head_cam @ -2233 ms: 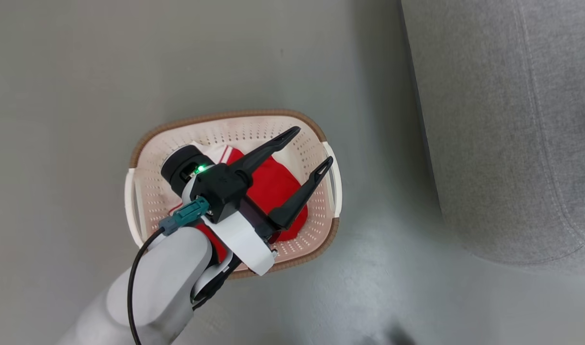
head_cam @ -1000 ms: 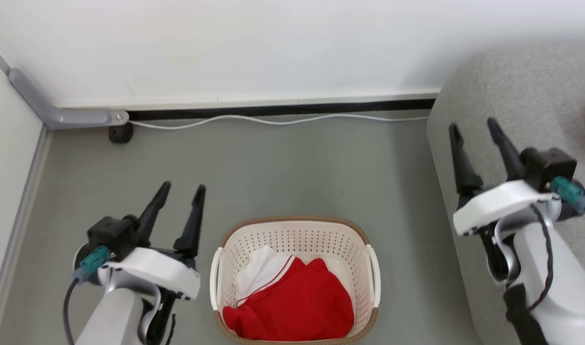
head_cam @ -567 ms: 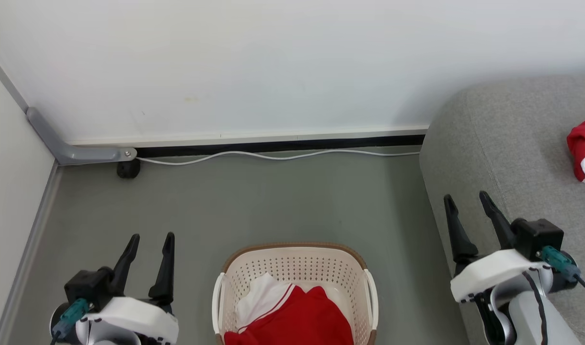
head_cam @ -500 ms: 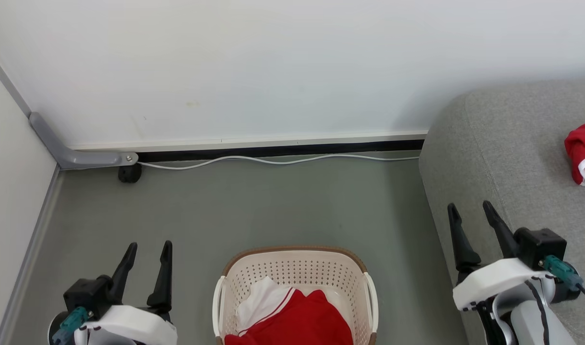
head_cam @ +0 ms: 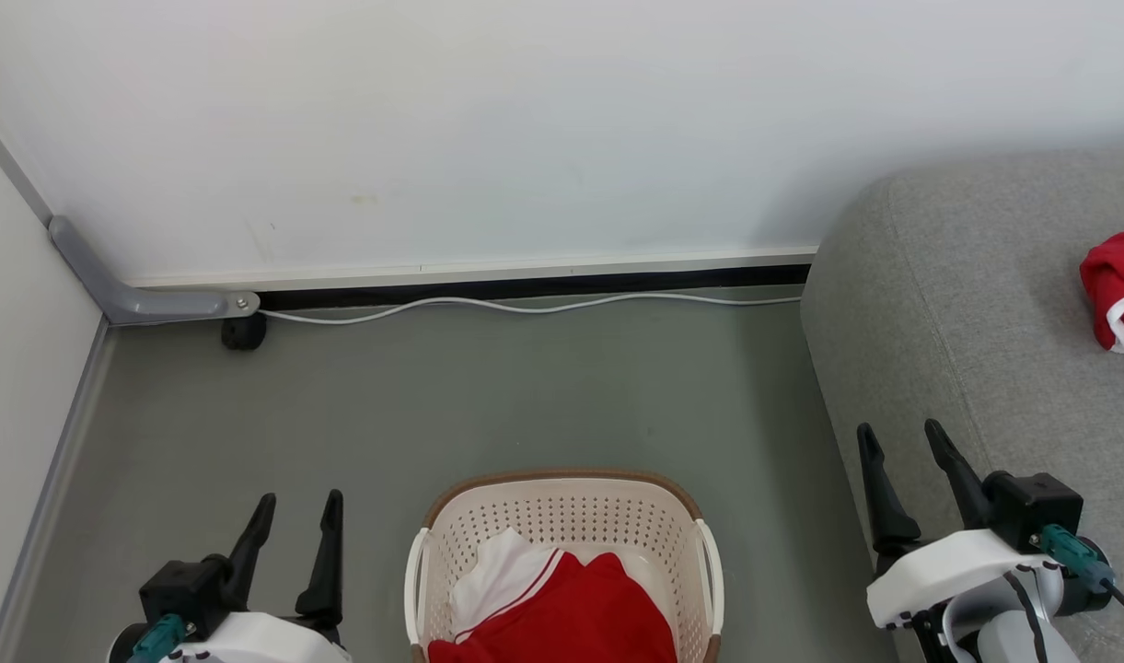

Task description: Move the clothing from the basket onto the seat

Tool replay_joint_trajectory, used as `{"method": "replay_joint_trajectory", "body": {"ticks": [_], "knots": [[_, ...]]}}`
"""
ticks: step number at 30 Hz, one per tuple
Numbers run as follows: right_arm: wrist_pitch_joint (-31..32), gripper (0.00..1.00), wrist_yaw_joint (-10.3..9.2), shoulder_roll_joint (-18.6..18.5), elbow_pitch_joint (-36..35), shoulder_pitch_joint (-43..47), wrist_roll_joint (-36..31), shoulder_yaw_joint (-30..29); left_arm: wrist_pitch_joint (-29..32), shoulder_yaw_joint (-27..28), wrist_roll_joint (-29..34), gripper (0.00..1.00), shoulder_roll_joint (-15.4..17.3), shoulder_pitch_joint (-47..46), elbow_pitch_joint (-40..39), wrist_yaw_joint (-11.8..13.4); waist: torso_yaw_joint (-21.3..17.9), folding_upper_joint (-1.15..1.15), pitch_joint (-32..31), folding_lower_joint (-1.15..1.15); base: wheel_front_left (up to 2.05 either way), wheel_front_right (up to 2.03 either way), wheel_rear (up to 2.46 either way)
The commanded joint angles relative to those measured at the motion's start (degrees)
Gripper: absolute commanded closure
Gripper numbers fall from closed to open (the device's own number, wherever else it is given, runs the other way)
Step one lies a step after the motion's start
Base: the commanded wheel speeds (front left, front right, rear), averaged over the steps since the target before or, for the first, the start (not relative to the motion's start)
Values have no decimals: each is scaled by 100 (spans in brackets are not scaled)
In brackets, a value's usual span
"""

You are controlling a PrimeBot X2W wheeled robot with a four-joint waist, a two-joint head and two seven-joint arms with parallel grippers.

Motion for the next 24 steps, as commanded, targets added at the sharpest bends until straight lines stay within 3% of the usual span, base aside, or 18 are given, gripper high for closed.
{"method": "replay_joint_trajectory", "body": {"ticks": [1, 10, 24], "knots": [[-34, 0, 17, 5, -188, -128, -38, 105, -30, 69, -20, 0, 30, -120, -138, -41, 3, 0, 35, 0, 0, 0, 0], [-34, 0, 17, 26, -348, -392, -93, 107, -31, -258, -159, 0, -5, -304, 22, -41, -23, 0, 489, 0, 0, 0, 0], [-34, 0, 17, 49, -759, -1347, -295, 186, -31, -1137, -447, 0, -39, -1341, 831, -41, -164, 0, 2136, 0, 0, 0, 0]]}}
